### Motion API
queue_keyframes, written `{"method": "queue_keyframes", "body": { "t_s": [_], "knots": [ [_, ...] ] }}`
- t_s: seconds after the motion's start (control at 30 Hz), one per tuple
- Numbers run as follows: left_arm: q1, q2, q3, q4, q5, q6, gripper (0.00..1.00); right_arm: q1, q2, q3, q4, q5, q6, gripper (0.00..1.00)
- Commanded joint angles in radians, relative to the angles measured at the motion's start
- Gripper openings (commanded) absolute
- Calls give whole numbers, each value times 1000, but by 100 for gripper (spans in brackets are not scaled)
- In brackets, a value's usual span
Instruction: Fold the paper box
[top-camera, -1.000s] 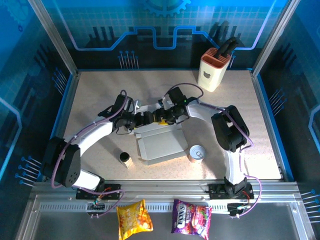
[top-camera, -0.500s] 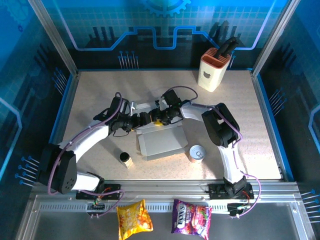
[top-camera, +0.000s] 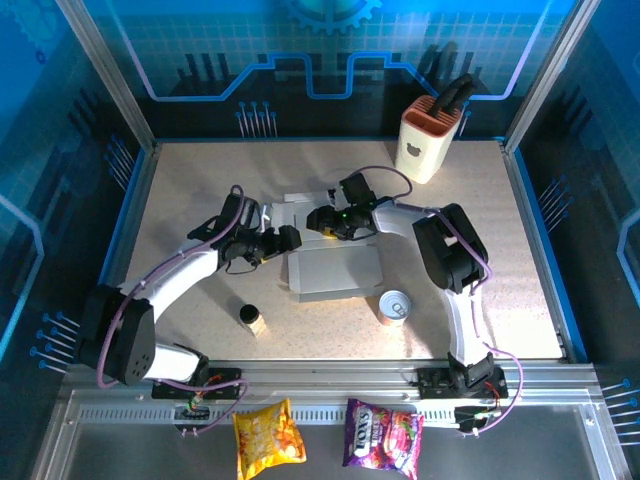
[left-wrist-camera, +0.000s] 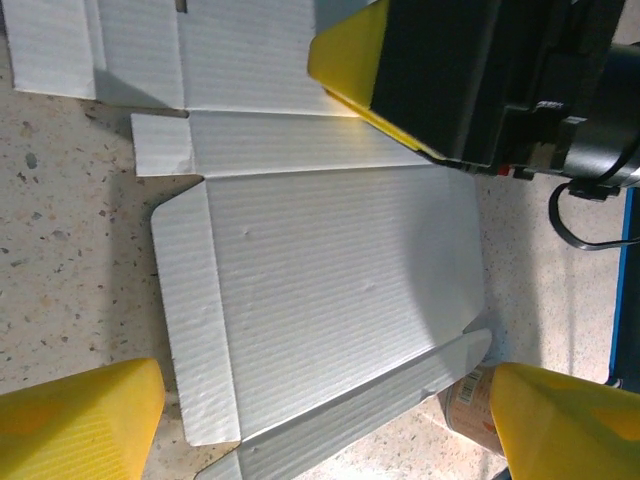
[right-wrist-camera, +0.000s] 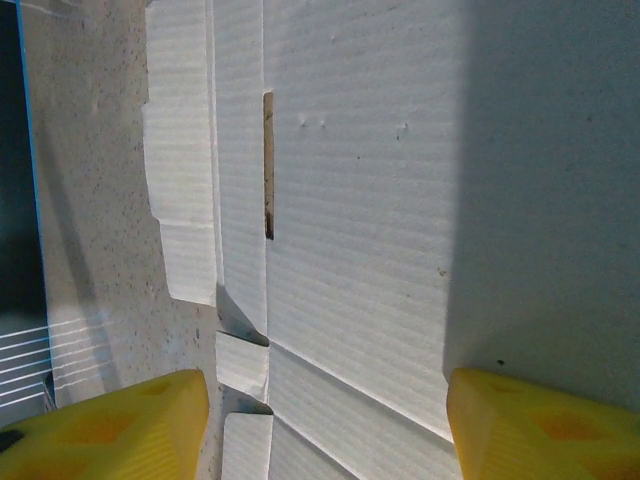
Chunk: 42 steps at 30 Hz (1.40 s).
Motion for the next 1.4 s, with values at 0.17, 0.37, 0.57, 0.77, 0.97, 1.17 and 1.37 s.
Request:
{"method": "queue_keyframes", "body": {
  "t_s": [0.17, 0.37, 0.57, 0.77, 0.97, 1.17, 1.37],
  "knots": [
    [32, 48, 50, -7, 2, 34, 86, -23, -71, 32, -29, 21, -17, 66],
    [32, 85, 66, 13, 11, 37, 86, -42, -164, 16, -178, 39, -111, 66],
    [43, 124, 80, 25, 12, 46, 84, -42, -223, -78, -265, 33, -165, 67],
    [56, 153, 71, 61, 25, 35, 84, -21, -219, -161, -256, 21, -165, 67],
    [73, 174, 69, 70, 28, 41, 84, 24, -167, -164, -226, 10, -148, 67],
    [98, 174, 66, 57, 29, 63, 84, 72, -140, -169, -204, 11, -129, 67],
    [116, 180, 66, 50, 42, 77, 84, 96, -148, -184, -179, 11, -96, 67]
  ]
}}
